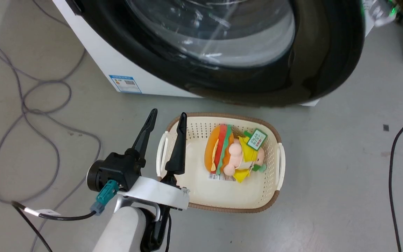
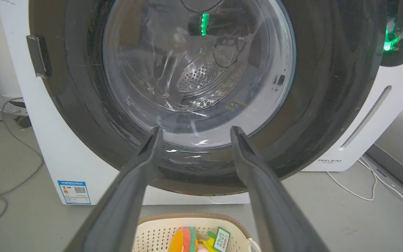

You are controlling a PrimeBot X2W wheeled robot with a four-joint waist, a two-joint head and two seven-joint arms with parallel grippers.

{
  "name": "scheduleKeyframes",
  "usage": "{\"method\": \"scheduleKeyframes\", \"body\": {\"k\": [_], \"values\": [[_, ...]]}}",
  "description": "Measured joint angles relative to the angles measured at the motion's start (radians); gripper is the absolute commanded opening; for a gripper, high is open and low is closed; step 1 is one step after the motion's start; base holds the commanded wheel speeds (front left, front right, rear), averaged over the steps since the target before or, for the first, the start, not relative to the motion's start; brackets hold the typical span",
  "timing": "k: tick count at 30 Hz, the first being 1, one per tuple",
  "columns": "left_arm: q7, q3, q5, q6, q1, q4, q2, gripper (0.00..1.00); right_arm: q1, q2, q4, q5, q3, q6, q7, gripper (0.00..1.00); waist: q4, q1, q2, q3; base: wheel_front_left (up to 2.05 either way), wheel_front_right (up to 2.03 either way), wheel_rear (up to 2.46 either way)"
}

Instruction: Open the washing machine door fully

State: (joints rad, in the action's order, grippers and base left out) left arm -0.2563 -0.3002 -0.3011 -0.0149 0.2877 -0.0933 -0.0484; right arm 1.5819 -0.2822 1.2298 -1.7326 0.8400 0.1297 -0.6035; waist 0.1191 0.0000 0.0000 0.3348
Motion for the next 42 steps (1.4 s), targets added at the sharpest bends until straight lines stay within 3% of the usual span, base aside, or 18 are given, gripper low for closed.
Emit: {"method": "scheduleKeyframes", "body": {"k": [12, 22, 42], "values": [[0.000, 0.014, 0.018, 0.002, -0.045, -0.050, 0.000, 1.00, -0.195, -0.001, -0.085, -0.040, -0.005, 0.000, -0.102, 0.00, -0.008, -0.0001, 0.0000, -0.101, 0.00, 0.00, 0.00], [0.000, 0.031, 0.043, 0.011, -0.121, -0.094, 0.000, 1.00, -0.410, 0.007, -0.239, -0.083, -0.005, 0.000, -0.148, 0.00, -0.016, -0.0001, 0.0000, -0.208, 0.00, 0.00, 0.00], [0.000, 0.089, 0.105, 0.020, -0.188, -0.123, -0.001, 1.00, -0.632, 0.056, -0.510, -0.132, 0.041, 0.000, -0.133, 0.00, -0.003, -0.0001, 0.0000, -0.288, 0.00, 0.00, 0.00]]}}
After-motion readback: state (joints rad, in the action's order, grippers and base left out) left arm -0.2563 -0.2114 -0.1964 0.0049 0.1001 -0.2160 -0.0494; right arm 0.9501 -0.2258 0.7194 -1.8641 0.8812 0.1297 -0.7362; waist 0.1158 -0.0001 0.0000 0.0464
